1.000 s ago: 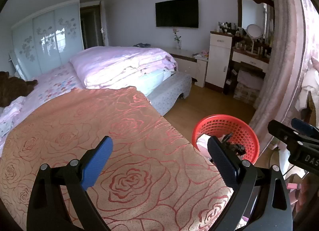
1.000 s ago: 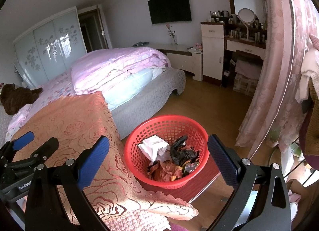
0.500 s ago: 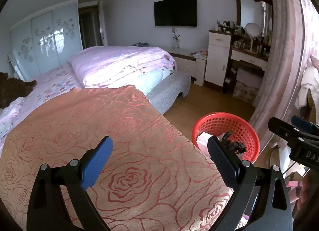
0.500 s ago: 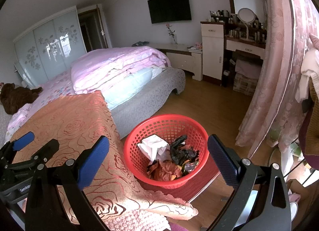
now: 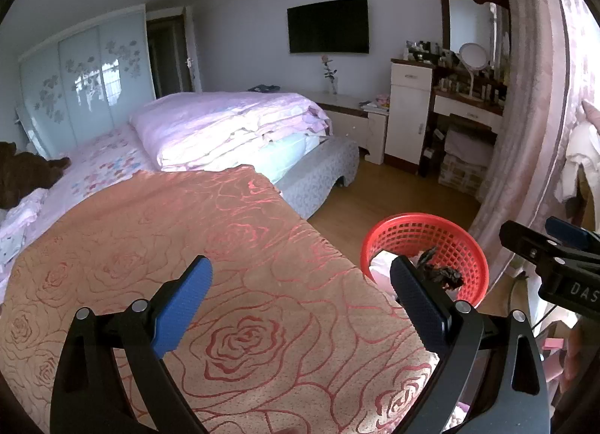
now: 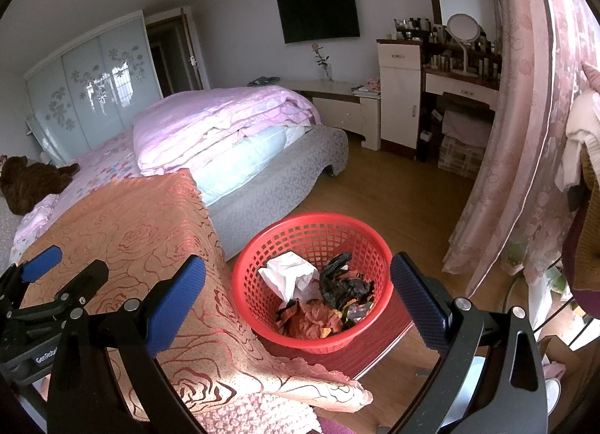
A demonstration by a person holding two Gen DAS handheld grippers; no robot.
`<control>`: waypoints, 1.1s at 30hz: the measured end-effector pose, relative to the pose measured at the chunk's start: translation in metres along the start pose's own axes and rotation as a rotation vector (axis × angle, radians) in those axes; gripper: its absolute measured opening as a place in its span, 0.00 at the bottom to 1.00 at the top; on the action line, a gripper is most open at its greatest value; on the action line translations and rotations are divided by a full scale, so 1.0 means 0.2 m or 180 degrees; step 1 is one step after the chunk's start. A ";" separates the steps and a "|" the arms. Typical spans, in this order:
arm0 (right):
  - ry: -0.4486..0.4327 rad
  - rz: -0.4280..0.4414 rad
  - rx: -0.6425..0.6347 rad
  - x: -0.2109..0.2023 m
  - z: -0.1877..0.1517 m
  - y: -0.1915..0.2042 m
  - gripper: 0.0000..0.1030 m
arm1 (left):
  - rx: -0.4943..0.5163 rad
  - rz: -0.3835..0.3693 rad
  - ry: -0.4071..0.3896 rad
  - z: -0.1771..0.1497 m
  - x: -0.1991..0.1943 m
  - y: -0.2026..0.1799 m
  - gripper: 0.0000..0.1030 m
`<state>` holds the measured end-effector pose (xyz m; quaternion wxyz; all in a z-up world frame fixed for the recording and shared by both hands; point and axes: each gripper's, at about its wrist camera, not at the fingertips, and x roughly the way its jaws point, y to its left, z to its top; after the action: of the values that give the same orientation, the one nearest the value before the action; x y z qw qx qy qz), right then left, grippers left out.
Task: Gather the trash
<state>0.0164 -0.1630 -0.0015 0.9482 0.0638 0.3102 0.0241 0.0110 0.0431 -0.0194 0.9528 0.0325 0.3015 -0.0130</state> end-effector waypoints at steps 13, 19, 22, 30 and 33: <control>0.0008 -0.0002 0.0000 0.00 0.00 0.00 0.93 | 0.0000 -0.0011 0.0014 0.01 -0.01 0.00 0.90; 0.0017 -0.0003 0.0006 0.00 -0.01 0.00 0.93 | -0.0046 -0.0102 0.0013 0.00 -0.01 0.01 0.90; 0.0013 -0.0003 0.0004 0.00 0.00 0.00 0.93 | -0.0121 -0.0181 -0.0029 0.00 -0.02 0.04 0.90; 0.0086 0.0029 -0.0099 0.01 -0.03 0.04 0.93 | -0.0215 0.0080 0.0041 0.00 -0.01 0.20 0.90; 0.0242 0.0148 -0.0276 0.05 -0.10 0.13 0.93 | -0.0420 0.0378 0.0097 -0.04 -0.01 0.38 0.90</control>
<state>0.0132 -0.1349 -0.0204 0.9368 0.0289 0.3431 0.0620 0.0078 0.1200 -0.0199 0.9473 -0.0123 0.3137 0.0640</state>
